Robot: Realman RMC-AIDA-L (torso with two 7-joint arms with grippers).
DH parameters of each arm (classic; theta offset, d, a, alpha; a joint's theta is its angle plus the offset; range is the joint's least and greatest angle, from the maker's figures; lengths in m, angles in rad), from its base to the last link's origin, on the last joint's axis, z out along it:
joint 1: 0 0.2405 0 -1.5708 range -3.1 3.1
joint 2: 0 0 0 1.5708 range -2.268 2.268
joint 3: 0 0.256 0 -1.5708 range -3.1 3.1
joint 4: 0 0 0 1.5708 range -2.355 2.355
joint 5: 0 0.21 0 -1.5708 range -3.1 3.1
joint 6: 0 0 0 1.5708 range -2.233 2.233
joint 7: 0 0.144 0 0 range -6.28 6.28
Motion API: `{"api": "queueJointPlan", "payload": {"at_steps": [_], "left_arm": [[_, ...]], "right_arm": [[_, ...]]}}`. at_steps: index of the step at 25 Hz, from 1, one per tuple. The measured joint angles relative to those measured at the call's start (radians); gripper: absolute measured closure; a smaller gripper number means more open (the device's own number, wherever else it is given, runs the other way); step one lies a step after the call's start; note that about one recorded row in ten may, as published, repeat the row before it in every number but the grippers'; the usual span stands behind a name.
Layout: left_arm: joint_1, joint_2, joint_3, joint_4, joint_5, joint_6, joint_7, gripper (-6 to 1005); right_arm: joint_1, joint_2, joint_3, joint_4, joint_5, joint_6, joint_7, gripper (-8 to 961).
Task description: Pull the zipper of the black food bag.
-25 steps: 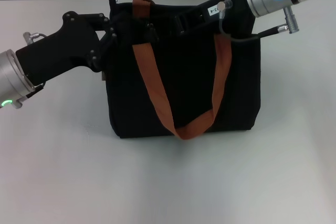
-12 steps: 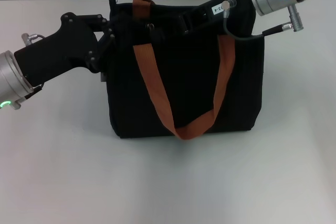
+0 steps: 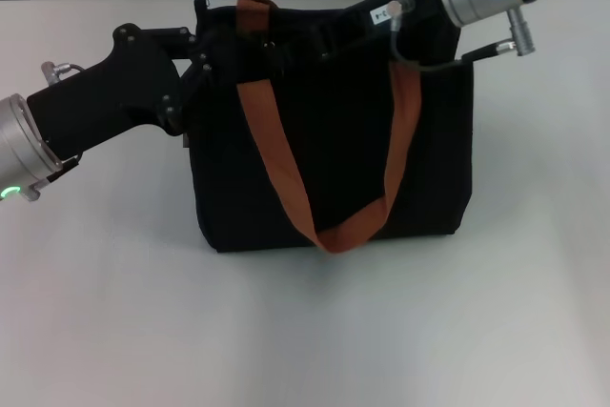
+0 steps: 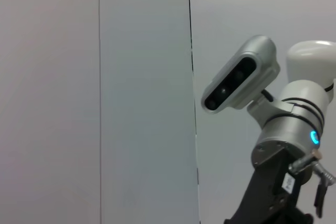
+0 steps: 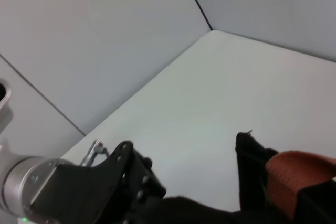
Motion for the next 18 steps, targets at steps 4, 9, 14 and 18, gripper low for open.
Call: {"api": "queueJointPlan", "payload": {"at_steps": [4,9,14,18], "left_arm": [[0.001,0.001,0.0,0.002,0.0,0.009,0.0,972],[0.001,0.001,-0.003,0.002,0.0,0.011,-0.001,972],[0.003,0.002,-0.016,0.003,-0.001,0.011,-0.002,972],[0.01,0.003,-0.035,0.002,-0.001,0.007,-0.002,972]], "right_arm": [[0.006,0.003,-0.001,0.014,0.004,0.019,0.004,937],[0.008,0.004,-0.003,0.02,0.004,0.019,0.015,938],[-0.025,0.004,-0.005,-0.036,-0.022,0.015,0.054,948],[-0.105,0.004,-0.007,-0.168,-0.064,0.003,0.127,952]]}}
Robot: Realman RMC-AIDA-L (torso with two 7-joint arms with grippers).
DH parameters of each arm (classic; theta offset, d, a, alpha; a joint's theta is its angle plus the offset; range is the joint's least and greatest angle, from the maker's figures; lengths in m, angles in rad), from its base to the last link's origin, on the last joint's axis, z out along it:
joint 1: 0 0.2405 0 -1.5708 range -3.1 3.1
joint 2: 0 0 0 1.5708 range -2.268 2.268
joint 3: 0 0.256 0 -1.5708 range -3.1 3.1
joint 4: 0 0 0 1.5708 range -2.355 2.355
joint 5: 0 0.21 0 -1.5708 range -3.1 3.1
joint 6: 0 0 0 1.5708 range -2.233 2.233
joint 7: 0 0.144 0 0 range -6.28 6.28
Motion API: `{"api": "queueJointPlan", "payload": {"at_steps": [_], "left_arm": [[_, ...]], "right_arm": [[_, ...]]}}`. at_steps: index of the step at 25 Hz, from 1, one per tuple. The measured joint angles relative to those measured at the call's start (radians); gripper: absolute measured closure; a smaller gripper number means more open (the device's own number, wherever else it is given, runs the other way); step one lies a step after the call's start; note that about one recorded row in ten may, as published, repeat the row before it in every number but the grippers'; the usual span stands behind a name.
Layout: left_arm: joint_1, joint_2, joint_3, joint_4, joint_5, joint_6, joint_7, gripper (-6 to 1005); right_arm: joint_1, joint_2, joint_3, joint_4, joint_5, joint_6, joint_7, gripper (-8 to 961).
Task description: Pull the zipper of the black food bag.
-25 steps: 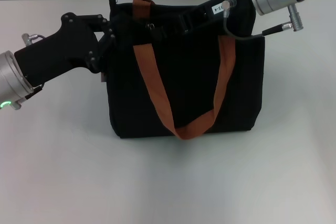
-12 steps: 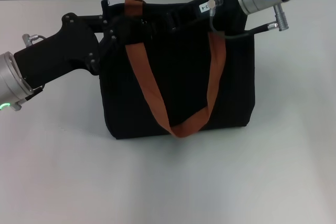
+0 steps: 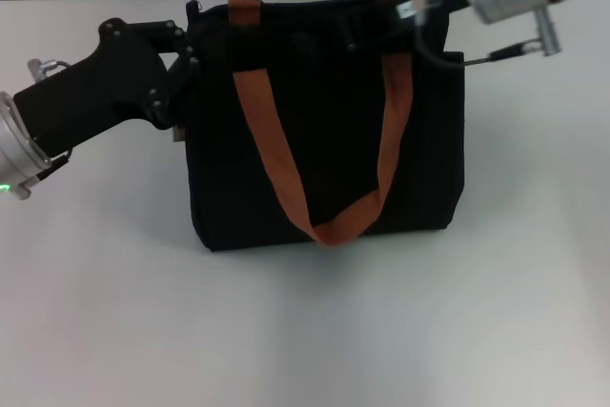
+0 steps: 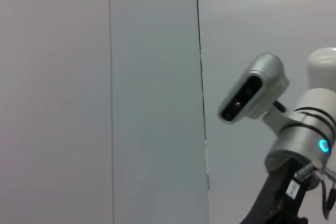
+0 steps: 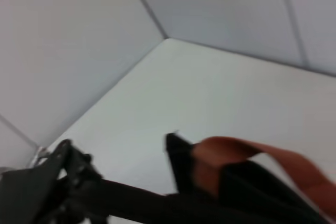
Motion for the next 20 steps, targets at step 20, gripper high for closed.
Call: {"api": "queueJointPlan", "payload": {"at_steps": [20], "left_arm": [[-0.005,0.0,-0.007,-0.003,-0.001,-0.019,0.0,973]], "right_arm": [[-0.321,-0.015,0.293,-0.179,0.364,-0.251,-0.214,937]]}}
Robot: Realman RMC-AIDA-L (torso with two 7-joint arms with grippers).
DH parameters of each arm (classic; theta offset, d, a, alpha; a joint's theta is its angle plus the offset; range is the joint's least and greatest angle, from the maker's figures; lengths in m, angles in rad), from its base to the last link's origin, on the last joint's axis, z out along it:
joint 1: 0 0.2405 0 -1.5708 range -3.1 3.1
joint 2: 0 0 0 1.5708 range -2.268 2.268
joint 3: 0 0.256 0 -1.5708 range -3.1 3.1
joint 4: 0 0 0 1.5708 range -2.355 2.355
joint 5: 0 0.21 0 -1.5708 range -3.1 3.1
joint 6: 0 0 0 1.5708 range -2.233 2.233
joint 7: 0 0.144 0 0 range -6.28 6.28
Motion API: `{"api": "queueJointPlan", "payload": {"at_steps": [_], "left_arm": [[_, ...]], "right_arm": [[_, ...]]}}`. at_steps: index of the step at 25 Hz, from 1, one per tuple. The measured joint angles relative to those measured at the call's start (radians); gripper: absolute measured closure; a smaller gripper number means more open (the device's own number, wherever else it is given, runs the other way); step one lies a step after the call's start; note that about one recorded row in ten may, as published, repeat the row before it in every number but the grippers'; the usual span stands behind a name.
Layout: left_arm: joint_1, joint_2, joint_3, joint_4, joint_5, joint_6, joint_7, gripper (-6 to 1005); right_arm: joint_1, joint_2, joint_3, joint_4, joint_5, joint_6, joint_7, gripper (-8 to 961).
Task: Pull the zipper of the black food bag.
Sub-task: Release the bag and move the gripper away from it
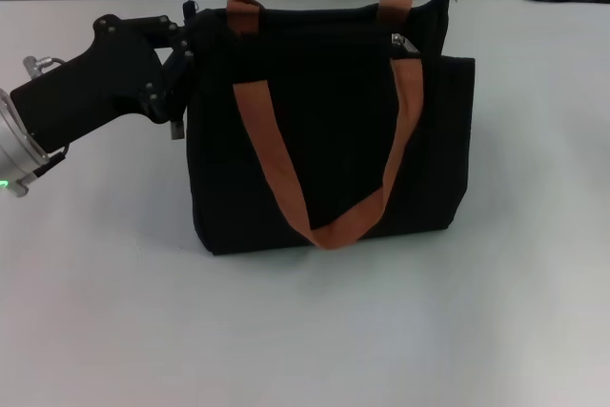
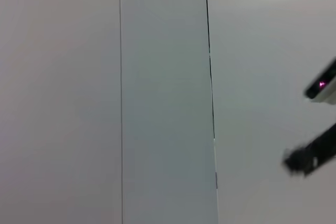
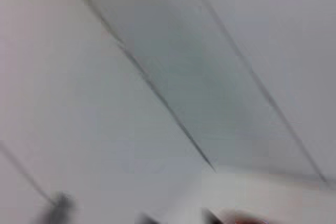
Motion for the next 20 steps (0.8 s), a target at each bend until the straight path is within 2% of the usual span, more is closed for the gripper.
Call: {"api": "queueJointPlan", "payload": {"at_steps": [2,3,4,5,8,10,12,13,14,17,19,20], "left_arm": [[0.0,0.0,0.0,-0.002,0.0,-0.002,-0.004,973],[0.0,0.0,0.0,-0.002,0.0,-0.005,-0.014,973],[0.0,0.0,0.0,-0.002,0.0,-0.005,-0.014,973],[0.0,0.0,0.001,-0.002,0.0,-0.007,-0.023,973],[-0.002,0.0,0.006,0.002,0.0,-0.014,-0.076,973],[-0.005,0.002,0.008,0.005,0.002,-0.014,-0.102,973],[-0.007,0.002,0.009,0.006,0.004,-0.014,-0.108,973],[-0.01,0.003,0.011,0.006,0.009,-0.014,-0.115,973],[-0.01,0.003,0.011,0.006,0.009,-0.014,-0.115,973],[-0.012,0.007,0.014,0.007,0.021,-0.015,-0.129,973],[-0.012,0.017,0.021,0.011,0.044,-0.018,-0.154,973],[-0.013,0.02,0.024,0.013,0.047,-0.019,-0.164,973]], "right_arm": [[-0.028,-0.016,0.041,0.099,0.153,-0.062,-0.129,936],[-0.046,-0.043,0.072,0.221,0.293,-0.16,-0.279,889],[-0.046,-0.043,0.072,0.221,0.293,-0.16,-0.279,842],[-0.054,-0.083,0.081,0.358,0.359,-0.266,-0.414,796],[-0.055,-0.13,0.076,0.514,0.352,-0.393,-0.607,680],[-0.059,-0.138,0.072,0.552,0.329,-0.425,-0.68,612],[-0.077,-0.137,0.07,0.591,0.254,-0.468,-0.816,543],[-0.106,-0.115,0.071,0.597,0.163,-0.48,-0.945,509],[-0.106,-0.115,0.071,0.597,0.163,-0.48,-0.945,459],[-0.158,-0.073,0.075,0.597,0.002,-0.439,-1.131,310],[-0.181,-0.056,0.073,0.602,-0.101,-0.386,-1.212,257],[-0.181,-0.056,0.073,0.602,-0.101,-0.386,-1.212,230]]}}
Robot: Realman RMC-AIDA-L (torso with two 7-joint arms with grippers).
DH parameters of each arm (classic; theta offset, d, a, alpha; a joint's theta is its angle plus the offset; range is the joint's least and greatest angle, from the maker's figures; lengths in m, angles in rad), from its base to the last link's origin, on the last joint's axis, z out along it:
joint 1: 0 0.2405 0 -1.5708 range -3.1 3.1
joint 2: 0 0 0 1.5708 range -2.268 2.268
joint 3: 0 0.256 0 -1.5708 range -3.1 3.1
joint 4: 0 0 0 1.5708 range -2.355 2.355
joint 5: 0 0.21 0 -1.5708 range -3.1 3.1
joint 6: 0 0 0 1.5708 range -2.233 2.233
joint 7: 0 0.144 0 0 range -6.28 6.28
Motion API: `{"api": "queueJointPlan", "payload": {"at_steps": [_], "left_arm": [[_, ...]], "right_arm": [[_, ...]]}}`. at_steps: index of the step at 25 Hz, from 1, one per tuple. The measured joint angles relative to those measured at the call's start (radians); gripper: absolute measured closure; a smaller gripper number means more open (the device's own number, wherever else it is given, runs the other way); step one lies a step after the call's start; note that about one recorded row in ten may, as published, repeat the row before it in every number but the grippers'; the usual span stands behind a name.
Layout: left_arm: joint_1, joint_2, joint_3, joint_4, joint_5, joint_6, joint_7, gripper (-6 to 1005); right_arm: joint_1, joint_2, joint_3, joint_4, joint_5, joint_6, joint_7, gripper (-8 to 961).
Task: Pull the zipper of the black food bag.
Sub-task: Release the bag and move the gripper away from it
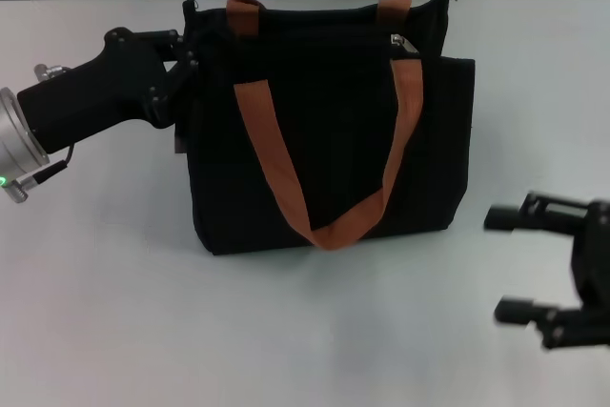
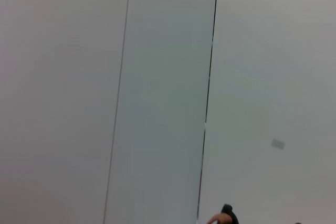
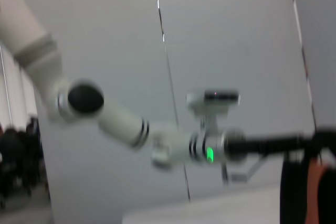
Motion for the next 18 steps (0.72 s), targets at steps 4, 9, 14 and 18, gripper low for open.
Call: {"api": "queueJointPlan", "payload": {"at_steps": [4,9,14,18], "left_arm": [[-0.001,0.014,0.012,0.005,0.004,-0.005,-0.045,973],[0.004,0.02,0.022,0.006,0.004,-0.007,-0.055,972],[0.013,0.021,0.024,0.006,0.004,-0.023,-0.057,972],[0.024,0.023,0.016,0.006,0.004,-0.033,-0.087,973]], "right_arm": [[-0.007,0.017,0.002,0.015,-0.109,0.081,-0.078,150],[-0.004,0.028,-0.001,0.018,-0.152,0.121,-0.093,150],[0.004,0.038,-0.001,0.021,-0.169,0.163,-0.093,149],[0.009,0.044,-0.001,0.021,-0.171,0.173,-0.087,149]]}}
